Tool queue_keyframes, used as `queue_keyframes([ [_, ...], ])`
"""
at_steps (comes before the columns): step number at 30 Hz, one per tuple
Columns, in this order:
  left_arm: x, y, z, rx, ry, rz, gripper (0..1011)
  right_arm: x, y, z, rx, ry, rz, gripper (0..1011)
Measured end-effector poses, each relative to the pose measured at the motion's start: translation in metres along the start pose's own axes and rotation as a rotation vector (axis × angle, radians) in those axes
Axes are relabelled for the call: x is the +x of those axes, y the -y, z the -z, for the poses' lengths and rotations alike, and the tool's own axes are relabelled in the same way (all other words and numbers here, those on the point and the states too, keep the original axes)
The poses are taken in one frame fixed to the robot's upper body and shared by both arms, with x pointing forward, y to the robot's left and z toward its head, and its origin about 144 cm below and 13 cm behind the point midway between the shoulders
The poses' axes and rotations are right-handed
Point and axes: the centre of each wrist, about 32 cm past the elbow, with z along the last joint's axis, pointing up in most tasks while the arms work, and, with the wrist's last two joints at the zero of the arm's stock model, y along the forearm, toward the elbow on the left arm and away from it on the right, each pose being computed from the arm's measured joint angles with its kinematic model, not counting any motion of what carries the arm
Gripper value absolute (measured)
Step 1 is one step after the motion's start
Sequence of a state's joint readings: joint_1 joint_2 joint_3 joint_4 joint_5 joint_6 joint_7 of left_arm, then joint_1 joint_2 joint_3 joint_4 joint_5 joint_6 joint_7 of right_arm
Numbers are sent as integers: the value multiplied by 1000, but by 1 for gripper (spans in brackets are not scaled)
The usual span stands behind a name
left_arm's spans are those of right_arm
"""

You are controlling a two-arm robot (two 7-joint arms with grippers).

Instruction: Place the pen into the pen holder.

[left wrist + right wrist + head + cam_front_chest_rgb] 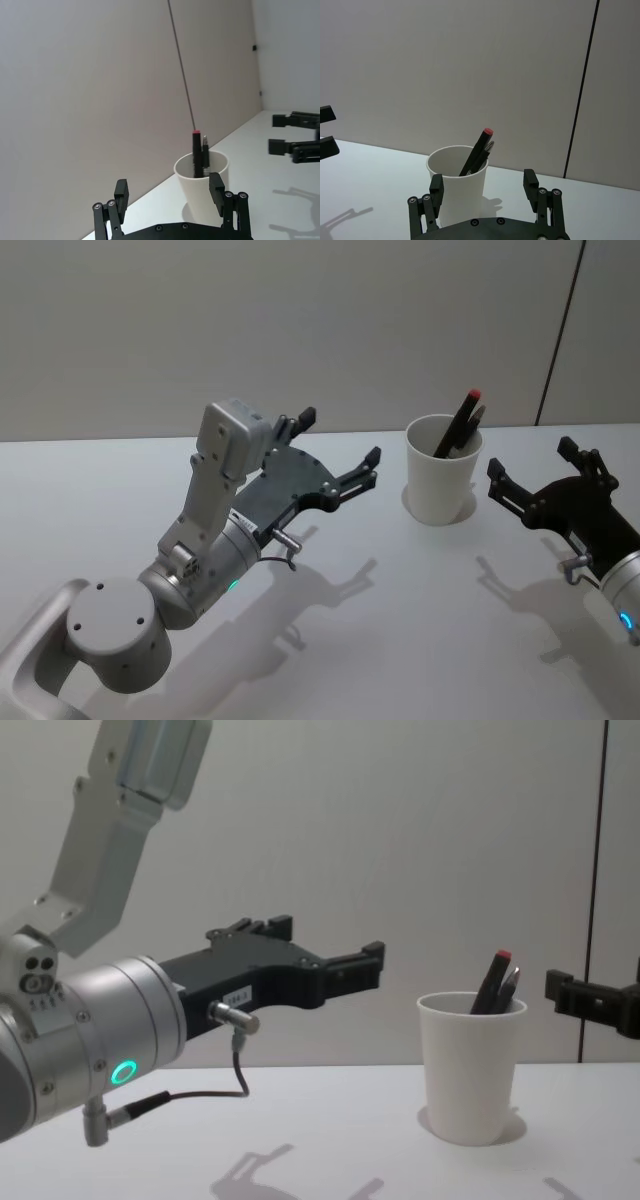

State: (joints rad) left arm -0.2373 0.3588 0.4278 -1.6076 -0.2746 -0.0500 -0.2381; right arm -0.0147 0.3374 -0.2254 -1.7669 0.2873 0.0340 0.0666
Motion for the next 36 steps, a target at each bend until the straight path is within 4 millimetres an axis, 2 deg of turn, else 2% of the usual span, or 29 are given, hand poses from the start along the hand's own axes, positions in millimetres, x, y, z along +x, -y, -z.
queue_keyframes([
  [19, -4, -2, -2, 69, 82, -185, 1001, 0, 0, 0, 0, 0, -1, 1001],
  [36, -4, -2, -2, 73, 86, -196, 1001, 0, 0, 0, 0, 0, -1, 1001],
])
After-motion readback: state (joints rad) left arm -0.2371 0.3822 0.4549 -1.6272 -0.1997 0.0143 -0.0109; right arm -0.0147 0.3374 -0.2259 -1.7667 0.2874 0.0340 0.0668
